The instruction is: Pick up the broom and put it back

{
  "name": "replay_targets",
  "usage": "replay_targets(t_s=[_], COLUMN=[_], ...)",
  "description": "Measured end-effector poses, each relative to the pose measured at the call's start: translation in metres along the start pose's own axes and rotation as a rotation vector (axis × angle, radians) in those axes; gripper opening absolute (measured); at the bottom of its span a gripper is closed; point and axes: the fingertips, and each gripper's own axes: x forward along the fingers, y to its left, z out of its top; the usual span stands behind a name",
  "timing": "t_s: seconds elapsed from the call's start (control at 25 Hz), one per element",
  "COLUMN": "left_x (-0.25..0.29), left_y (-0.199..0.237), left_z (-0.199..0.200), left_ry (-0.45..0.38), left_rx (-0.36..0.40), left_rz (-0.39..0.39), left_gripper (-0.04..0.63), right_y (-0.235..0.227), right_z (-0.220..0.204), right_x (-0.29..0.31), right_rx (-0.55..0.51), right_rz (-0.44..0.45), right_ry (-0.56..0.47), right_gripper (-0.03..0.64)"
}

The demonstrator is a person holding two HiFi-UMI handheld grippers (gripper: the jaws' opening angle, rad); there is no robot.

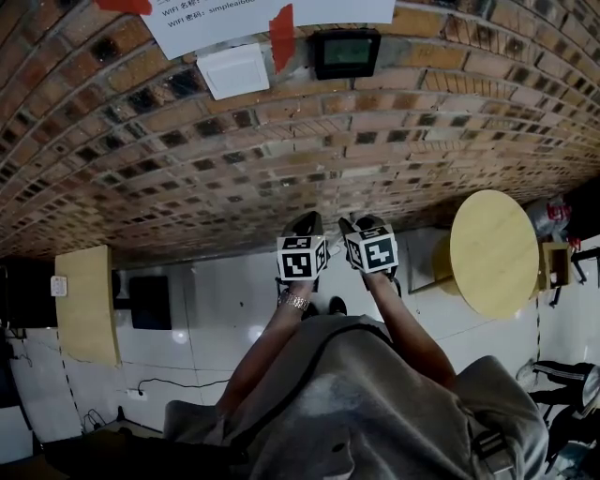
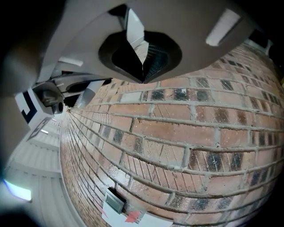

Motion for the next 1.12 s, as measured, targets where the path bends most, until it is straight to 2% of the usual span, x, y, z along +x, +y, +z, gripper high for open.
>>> replay_targets(t_s=[0.2,0.4,0.56,0.8,0.84,0.96,1.12], left_x=[0.009,0.01,0.001,-0.027,-0.033,-0.048,-0.061], left_y=[-0.003,-0.005,0.007,0.042,0.048,0.063,0.075], left_z=[-0.003,0.0,0.002,-0.017,-0.022,-0.039,-0.056], left_ry=[0.034,0.033,0.013,0.028,0.034,0.058,0.074], left_rx=[0.015,0.021,0.027,-0.034,-0.044,-0.074,-0.116], left_rz=[-0.008,-0.014,0.018,0.124,0.143,0.2,0.245], left_gripper=[-0.032,-0.032,-0.032,-0.032,-0.032,-0.032,-0.032], right_y=[0.004,-0.002,-0.011,-0.03,-0.034,-0.047,-0.072], right_z=[-0.007,-0.027,-0.071,-0.147,-0.149,-0.124,-0.096], right_x=[0.004,0.02,0.055,0.132,0.144,0.178,0.212], right_rx=[-0.002,0.004,0.011,-0.017,-0.022,-0.042,-0.018], right_rz=[0.033,0.047,0.061,0.053,0.047,0.04,-0.009], right_ry=[0.022,0.083,0.191,0.391,0.383,0.261,0.229], right_gripper=[0.1,0.101,0.101,0.098,0.098,0.1,0.1])
